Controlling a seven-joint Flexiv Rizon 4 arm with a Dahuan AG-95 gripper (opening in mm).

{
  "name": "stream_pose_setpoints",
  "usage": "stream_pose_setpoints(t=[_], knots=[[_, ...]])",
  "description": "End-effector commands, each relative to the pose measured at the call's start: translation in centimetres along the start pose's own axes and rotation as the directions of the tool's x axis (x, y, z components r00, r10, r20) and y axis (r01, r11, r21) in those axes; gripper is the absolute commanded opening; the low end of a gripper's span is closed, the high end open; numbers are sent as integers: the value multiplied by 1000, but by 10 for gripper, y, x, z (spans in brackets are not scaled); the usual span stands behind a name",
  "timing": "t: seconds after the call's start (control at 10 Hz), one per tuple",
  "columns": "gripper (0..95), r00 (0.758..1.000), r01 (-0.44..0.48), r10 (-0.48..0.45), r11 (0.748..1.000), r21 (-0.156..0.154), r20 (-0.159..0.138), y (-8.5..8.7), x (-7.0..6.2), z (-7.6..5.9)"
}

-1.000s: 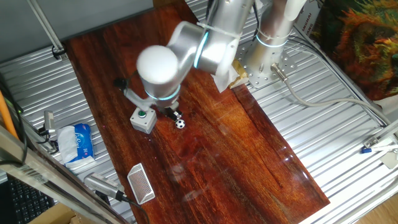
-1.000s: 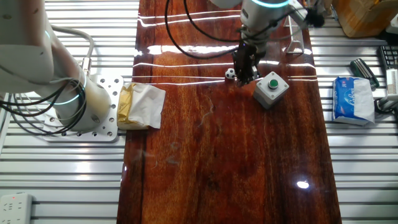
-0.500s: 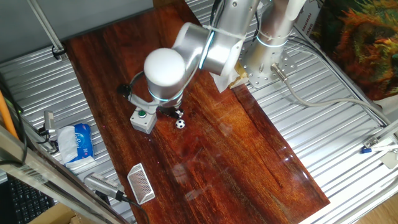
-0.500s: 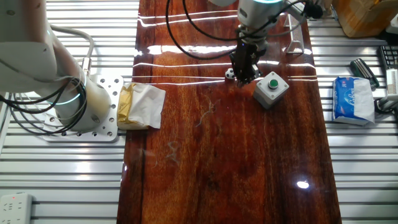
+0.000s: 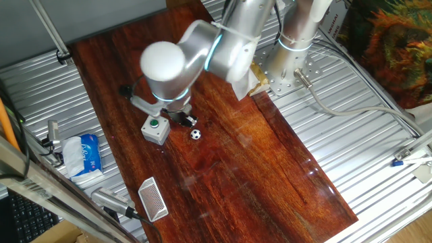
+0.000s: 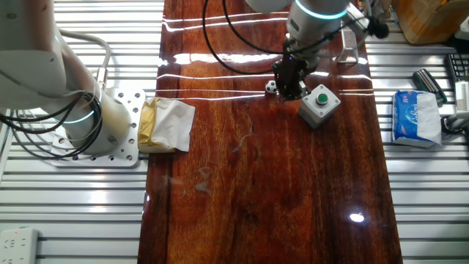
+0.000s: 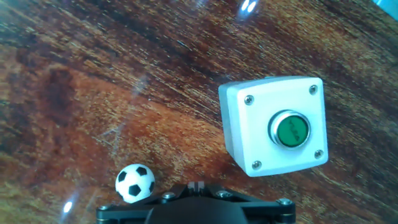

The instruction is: Push the soccer ball into the goal

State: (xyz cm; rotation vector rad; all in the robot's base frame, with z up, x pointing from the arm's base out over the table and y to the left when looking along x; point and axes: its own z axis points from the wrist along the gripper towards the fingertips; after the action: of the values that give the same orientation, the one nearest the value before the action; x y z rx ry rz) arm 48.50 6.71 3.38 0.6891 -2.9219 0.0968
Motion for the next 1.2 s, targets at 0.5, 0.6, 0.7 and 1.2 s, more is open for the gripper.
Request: stream_pose_setpoints(t=[0.5, 0.6, 0.7, 1.2], knots=[[0, 967, -255, 252, 953, -163, -40, 22, 23, 3], [0, 963, -270, 262, 950, -160, -66, 31, 22, -2], [0, 961, -276, 267, 948, -158, -73, 35, 25, -5], [0, 947, -321, 314, 932, -169, -66, 57, 9, 0]])
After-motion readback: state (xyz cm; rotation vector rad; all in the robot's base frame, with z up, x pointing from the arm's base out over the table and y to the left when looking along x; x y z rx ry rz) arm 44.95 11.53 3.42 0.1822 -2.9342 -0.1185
